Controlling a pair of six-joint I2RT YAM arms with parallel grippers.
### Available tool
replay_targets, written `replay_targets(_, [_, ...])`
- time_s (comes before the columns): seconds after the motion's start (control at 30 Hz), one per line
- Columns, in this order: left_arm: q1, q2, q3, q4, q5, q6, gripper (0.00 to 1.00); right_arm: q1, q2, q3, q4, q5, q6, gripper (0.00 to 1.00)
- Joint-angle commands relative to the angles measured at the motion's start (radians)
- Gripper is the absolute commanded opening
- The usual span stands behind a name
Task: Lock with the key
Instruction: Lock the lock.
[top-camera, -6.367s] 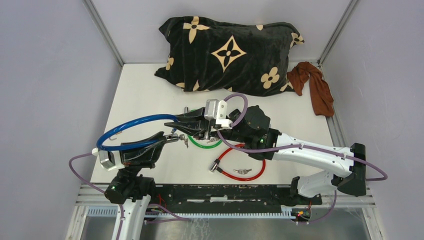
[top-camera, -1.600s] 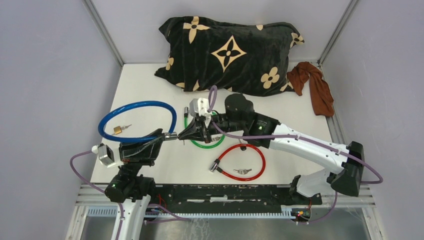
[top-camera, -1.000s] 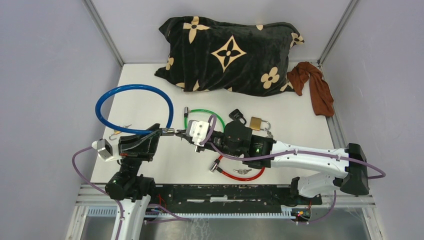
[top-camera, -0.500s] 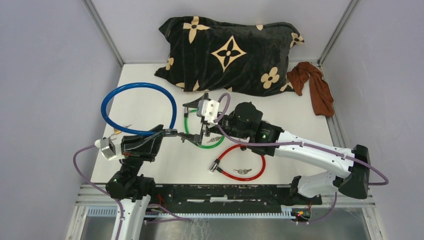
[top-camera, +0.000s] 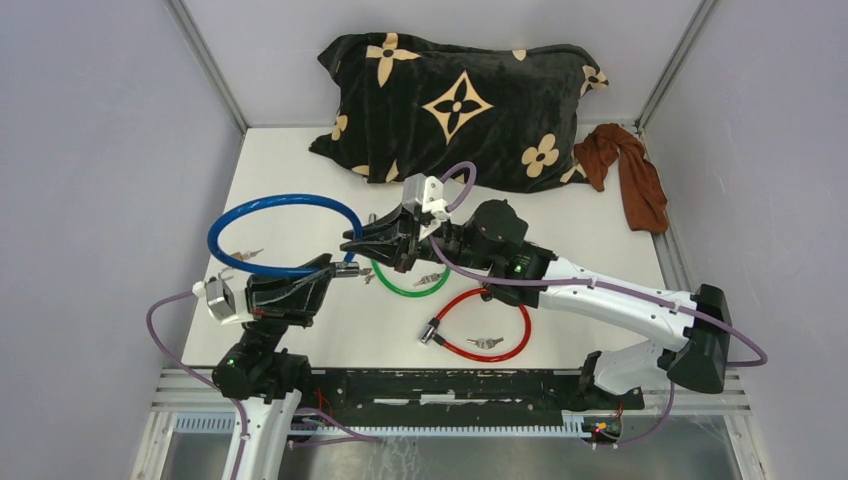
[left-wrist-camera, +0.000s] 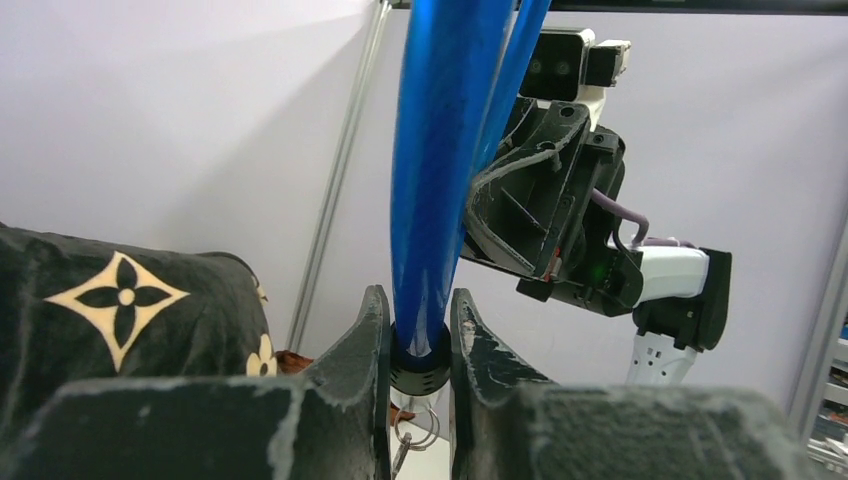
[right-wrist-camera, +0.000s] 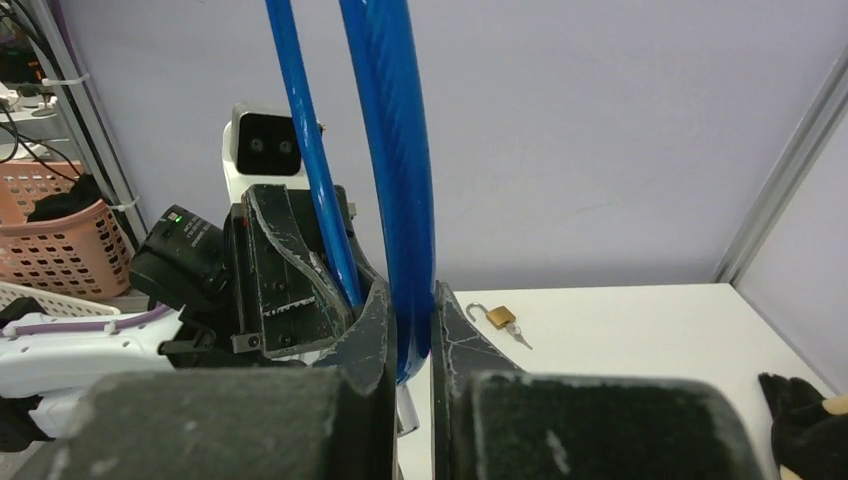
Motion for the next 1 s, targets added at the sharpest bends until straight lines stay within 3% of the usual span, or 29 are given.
replay_targets(0.0, [-0.004, -0.010, 0.003, 0.040, 0.011, 0.034, 0.02, -0.030, -0.155, 0.008, 0.158, 0.125, -0.012, 0.00])
replay_targets(0.1, [-0.004, -0.010, 0.002, 0.039, 0.011, 0.036, 0.02, -0.030, -0.168, 0.008, 0.140, 0.107, -0.013, 0.00])
replay_targets(0.13, [-0.005, -0.009, 0.003, 0.038, 0.011, 0.036, 0.02, -0.030, -0.167, 0.004, 0.128, 0.096, -0.017, 0.06])
replay_targets(0.23, [-0.004, -0.010, 0.005, 0.037, 0.010, 0.037, 0.02, -0.033, -0.162, -0.004, 0.014, 0.034, -0.103, 0.84])
replay_targets(0.27, [-0.004, -0.010, 0.006, 0.037, 0.011, 0.039, 0.02, -0.034, -0.157, 0.004, -0.051, 0.030, -0.151, 0.98])
replay_targets(0.47, [-0.004, -0.010, 0.003, 0.041, 0.008, 0.042, 0.02, -0.061, -0.066, 0.034, -0.375, -0.162, -0.246, 0.96])
replay_targets(0.77, [-0.004, -0.010, 0.003, 0.039, 0.007, 0.047, 0.02, -0.061, -0.011, -0.001, -0.387, -0.315, -0.250, 0.67])
replay_targets(0.97, [-0.004, -0.009, 0.003, 0.037, 0.008, 0.048, 0.02, -0.061, 0.019, -0.011, -0.290, -0.374, -0.175, 0.35])
